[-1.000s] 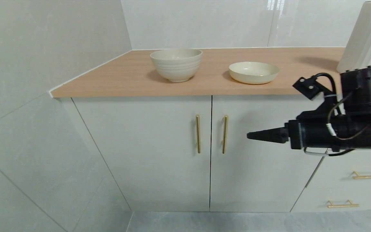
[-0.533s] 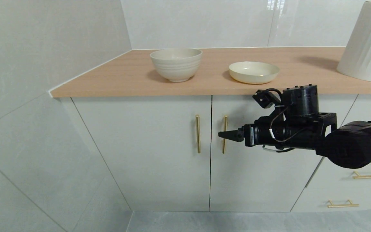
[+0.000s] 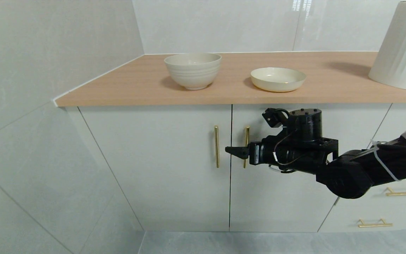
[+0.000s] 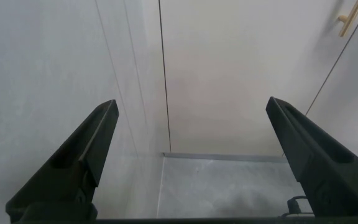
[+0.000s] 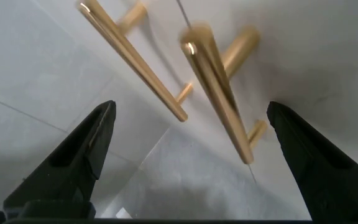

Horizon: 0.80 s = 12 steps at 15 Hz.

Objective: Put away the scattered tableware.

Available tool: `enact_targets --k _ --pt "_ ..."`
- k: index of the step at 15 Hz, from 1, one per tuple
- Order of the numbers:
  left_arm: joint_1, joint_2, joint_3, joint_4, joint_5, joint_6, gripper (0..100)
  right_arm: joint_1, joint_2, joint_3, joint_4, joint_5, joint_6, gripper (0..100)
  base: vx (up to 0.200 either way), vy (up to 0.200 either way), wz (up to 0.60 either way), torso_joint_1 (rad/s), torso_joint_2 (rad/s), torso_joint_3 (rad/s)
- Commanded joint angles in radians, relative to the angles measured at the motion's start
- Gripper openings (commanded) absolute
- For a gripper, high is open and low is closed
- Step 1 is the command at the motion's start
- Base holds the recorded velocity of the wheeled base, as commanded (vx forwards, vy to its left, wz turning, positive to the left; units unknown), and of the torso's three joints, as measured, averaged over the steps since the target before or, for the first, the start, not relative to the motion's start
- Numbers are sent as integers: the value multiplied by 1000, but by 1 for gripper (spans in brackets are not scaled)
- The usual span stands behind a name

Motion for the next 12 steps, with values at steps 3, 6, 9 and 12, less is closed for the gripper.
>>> enact_targets --k 3,6,9,12 --pt "0 2 0 0 0 0 100 6 47 -4 -38 0 0 100 0 0 0 0 0 0" --pt "0 2 0 0 1 0 100 26 44 14 -70 1 22 100 0 0 0 0 0 0" --pt "0 2 0 2 0 0 100 45 -29 102 -84 93 69 100 0 0 0 0 0 0" --pt "0 2 0 2 0 0 100 52 -100 185 -84 201 68 100 0 0 0 0 0 0"
